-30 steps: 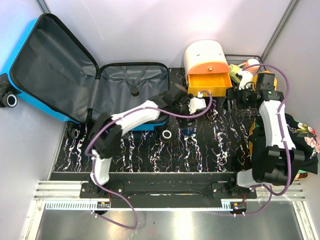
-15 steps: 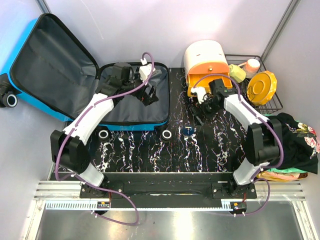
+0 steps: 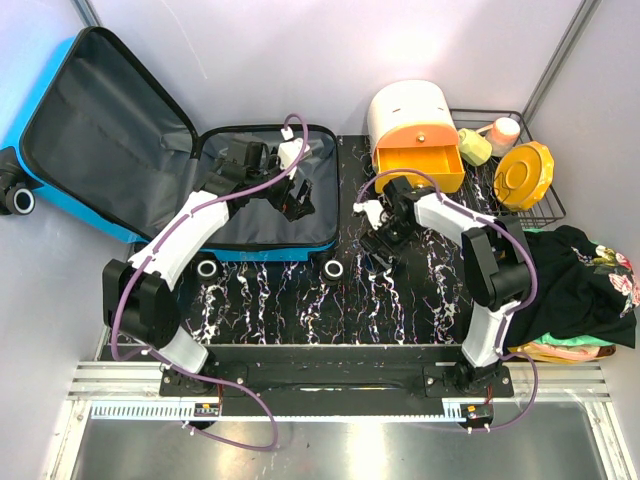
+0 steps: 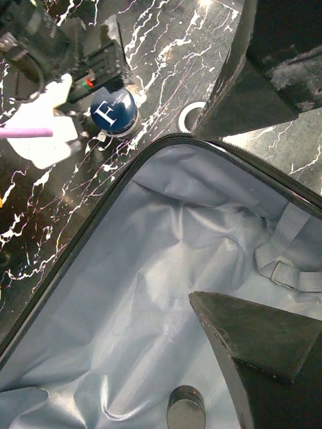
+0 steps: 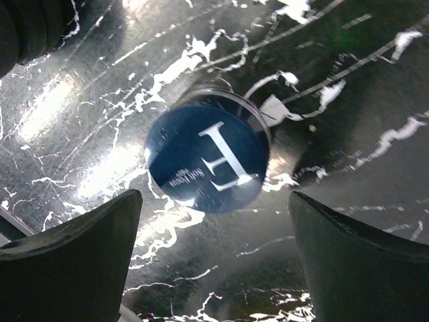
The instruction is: Open, take out, and arrange the luggage
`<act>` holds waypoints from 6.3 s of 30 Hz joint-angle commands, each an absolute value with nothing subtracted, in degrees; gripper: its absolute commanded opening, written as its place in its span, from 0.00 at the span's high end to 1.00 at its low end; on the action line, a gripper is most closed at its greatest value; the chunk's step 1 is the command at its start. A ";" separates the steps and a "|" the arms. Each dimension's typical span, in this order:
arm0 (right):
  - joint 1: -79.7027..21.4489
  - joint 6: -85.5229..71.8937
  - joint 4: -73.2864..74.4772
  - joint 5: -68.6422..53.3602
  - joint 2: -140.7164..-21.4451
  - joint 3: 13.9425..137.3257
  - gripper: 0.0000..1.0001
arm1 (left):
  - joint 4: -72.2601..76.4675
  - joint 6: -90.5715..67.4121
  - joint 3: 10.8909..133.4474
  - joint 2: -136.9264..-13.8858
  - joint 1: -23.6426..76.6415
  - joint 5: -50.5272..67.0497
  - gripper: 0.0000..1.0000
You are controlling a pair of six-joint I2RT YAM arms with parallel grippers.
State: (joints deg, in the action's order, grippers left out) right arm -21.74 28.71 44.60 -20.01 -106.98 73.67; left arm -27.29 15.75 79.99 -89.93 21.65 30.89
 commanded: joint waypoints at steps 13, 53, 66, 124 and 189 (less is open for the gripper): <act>-27.25 27.07 37.18 -12.22 -109.60 74.62 0.01 | -24.08 14.94 79.89 -88.24 20.39 29.80 0.01; -5.89 14.77 46.84 -9.76 -111.88 116.36 0.49 | -23.20 13.97 85.43 -93.69 19.78 31.20 0.02; -5.89 14.41 51.94 -10.81 -118.92 124.80 0.03 | -23.82 14.15 85.25 -93.69 18.37 30.32 0.01; -0.79 -10.10 -3.61 -19.78 -102.65 86.92 0.36 | -27.42 12.48 94.04 -97.38 18.10 30.85 0.01; -0.35 -16.35 10.28 -24.00 -93.25 80.33 0.16 | -26.81 -0.35 113.73 -129.45 6.77 17.40 0.01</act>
